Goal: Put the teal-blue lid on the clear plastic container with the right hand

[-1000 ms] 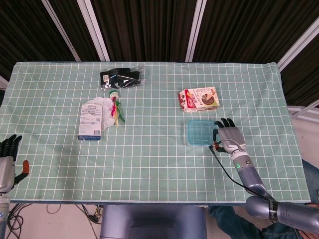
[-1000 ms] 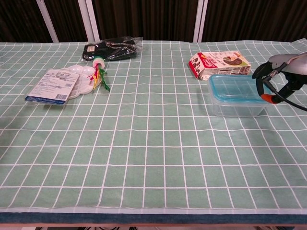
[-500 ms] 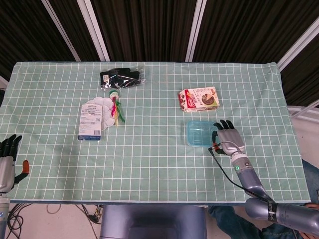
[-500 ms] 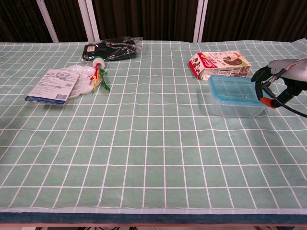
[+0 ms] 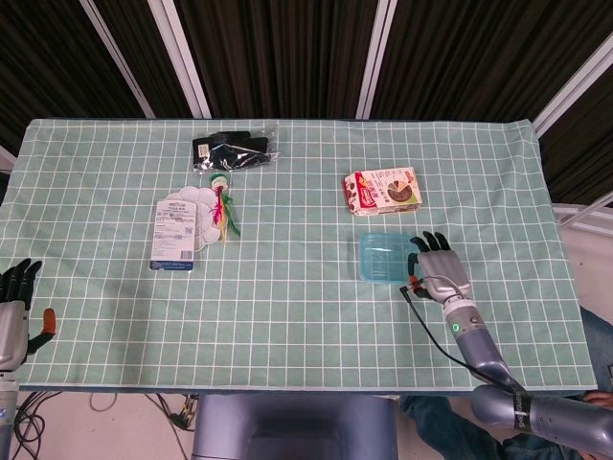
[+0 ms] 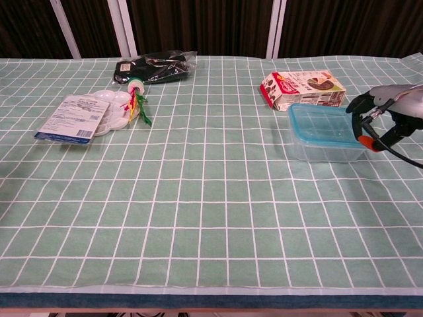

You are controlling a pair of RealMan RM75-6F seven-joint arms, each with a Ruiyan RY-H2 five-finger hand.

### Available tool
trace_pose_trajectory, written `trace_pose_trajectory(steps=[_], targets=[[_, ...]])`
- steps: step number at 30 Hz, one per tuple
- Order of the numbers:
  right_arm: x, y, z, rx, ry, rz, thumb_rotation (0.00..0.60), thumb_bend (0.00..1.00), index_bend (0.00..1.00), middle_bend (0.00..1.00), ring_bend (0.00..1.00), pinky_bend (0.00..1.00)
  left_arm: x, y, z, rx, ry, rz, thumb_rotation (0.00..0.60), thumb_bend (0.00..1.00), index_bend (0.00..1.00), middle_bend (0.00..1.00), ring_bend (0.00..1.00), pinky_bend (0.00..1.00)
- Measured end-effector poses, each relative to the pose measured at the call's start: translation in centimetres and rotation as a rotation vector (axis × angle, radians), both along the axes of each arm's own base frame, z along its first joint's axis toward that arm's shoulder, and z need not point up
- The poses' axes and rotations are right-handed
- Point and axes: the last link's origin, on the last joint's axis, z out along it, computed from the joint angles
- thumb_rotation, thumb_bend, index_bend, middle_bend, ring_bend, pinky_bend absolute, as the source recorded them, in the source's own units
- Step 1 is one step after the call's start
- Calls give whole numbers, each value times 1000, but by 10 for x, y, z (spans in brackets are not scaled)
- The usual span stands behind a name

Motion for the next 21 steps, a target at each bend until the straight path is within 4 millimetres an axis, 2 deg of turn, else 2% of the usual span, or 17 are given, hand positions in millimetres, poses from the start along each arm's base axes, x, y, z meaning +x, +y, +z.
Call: trace_pose_trajectory(steps=[6,16,21], targets=[[5,-5,1,-18,-12,9,600,479,552,180,0,0,0,0,1,2,-4,-1,600,542,40,0,0,0],[36,-38,23,-140,-90,32,600,480,552,171,0,0,0,1,2,3,-10,4,600,542,40,0,0,0],[41,-51,26,-154,-85,20,600,479,552,163,0,0,0,2,1,1,-12,9,600,542,40,0,0,0]])
